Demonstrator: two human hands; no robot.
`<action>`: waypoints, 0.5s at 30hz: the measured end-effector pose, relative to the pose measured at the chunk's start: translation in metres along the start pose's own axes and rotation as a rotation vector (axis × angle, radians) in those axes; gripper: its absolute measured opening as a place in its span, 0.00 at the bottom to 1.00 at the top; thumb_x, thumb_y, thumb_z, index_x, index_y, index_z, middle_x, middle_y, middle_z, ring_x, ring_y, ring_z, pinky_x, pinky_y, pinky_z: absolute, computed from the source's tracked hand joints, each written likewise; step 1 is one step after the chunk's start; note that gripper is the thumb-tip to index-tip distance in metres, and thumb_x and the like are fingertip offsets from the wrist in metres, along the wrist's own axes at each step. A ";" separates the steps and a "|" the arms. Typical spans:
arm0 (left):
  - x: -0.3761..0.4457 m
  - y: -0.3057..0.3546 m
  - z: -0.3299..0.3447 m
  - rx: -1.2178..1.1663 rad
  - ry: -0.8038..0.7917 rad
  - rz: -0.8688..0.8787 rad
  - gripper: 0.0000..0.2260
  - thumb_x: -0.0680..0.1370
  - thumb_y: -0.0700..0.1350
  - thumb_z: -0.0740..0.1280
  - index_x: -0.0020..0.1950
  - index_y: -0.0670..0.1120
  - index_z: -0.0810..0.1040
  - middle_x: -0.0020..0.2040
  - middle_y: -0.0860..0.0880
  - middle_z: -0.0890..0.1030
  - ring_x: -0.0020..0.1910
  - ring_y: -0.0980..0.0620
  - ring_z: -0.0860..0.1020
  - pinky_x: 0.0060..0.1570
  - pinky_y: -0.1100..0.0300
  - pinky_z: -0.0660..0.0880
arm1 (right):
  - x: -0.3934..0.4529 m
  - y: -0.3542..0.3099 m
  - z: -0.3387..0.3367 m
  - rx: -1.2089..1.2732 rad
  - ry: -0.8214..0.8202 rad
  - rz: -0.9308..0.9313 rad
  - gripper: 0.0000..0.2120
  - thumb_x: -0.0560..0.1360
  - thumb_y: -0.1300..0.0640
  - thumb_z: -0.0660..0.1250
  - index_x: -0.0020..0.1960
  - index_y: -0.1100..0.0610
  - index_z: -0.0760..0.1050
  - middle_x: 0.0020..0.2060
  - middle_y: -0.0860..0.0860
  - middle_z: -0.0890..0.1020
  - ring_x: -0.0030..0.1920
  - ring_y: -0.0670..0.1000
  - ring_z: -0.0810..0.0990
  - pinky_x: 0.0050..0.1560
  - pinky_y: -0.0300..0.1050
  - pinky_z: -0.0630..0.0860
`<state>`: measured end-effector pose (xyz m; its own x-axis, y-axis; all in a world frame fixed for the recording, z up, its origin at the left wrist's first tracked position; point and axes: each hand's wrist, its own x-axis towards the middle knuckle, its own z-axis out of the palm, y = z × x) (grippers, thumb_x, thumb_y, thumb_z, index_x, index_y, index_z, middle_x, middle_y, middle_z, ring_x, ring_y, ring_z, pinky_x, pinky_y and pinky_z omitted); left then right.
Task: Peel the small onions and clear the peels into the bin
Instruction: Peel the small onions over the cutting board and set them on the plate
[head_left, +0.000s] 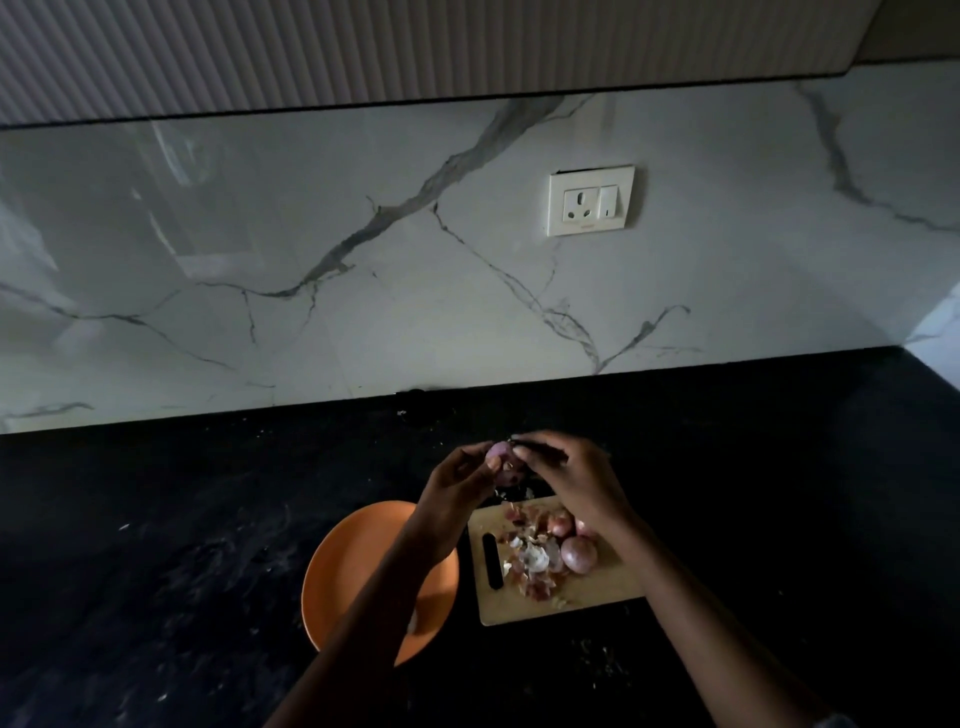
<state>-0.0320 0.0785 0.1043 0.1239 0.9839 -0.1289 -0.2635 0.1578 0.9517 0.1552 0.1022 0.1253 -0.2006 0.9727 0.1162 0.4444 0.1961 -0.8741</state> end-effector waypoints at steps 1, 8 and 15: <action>0.001 0.001 0.002 0.001 0.017 0.002 0.18 0.79 0.42 0.67 0.66 0.35 0.74 0.60 0.36 0.80 0.59 0.41 0.79 0.64 0.46 0.73 | 0.001 0.002 0.001 0.014 0.027 0.008 0.11 0.78 0.49 0.70 0.59 0.49 0.83 0.52 0.41 0.85 0.54 0.37 0.81 0.53 0.31 0.76; 0.002 0.000 0.008 0.106 0.084 0.064 0.15 0.77 0.42 0.68 0.62 0.38 0.78 0.58 0.36 0.82 0.55 0.43 0.81 0.55 0.51 0.78 | -0.004 0.006 0.007 -0.031 0.134 0.056 0.06 0.77 0.55 0.72 0.52 0.54 0.84 0.45 0.46 0.86 0.46 0.40 0.83 0.45 0.32 0.78; 0.004 -0.001 0.007 0.100 0.059 0.092 0.15 0.80 0.41 0.65 0.66 0.38 0.76 0.61 0.40 0.82 0.62 0.40 0.80 0.62 0.46 0.76 | -0.007 -0.002 0.010 -0.065 0.180 0.025 0.03 0.74 0.61 0.74 0.48 0.56 0.82 0.40 0.45 0.84 0.40 0.38 0.80 0.39 0.25 0.73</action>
<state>-0.0250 0.0812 0.1046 0.0462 0.9975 -0.0537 -0.1740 0.0610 0.9829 0.1473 0.0934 0.1219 -0.0322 0.9827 0.1822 0.5043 0.1734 -0.8459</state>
